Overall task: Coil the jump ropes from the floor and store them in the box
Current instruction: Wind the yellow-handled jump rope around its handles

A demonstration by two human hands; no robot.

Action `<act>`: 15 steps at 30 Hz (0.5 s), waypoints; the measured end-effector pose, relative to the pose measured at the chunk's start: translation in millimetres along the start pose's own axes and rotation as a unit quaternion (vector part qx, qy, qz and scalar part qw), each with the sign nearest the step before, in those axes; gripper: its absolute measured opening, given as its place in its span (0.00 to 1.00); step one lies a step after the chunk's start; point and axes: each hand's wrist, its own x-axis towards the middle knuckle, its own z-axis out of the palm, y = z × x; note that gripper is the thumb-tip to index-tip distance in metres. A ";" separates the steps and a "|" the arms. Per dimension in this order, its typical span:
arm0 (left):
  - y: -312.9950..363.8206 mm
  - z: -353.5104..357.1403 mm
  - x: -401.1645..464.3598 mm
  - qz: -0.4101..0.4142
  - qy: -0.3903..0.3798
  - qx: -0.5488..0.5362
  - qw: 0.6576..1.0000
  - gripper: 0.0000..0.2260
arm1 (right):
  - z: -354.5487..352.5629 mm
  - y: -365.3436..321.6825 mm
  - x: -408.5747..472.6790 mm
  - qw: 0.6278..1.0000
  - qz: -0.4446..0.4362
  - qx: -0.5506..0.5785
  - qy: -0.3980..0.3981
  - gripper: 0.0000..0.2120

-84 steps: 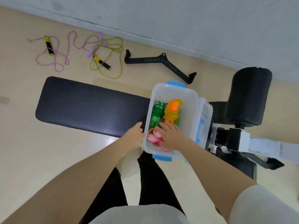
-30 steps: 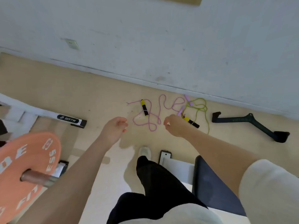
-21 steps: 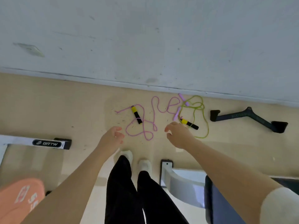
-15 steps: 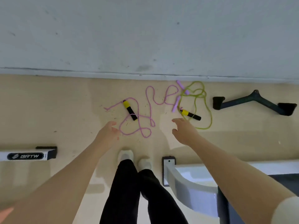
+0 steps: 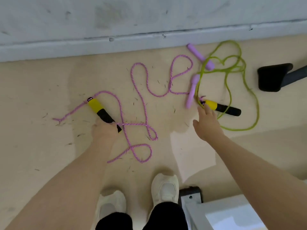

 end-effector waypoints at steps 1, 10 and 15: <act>0.4 11.5 10.6 -0.023 0.017 -0.013 1.000 0.25 | 6.5 6.8 15.9 1.000 0.008 -0.004 0.024 0.28; 7.3 53.9 33.3 0.072 0.100 -0.083 0.989 0.28 | 32.7 30.7 83.5 0.993 0.059 -0.069 0.080 0.32; 33.6 74.8 0.3 0.237 -0.047 0.021 0.970 0.23 | 40.2 18.1 74.9 0.975 0.000 -0.182 0.130 0.19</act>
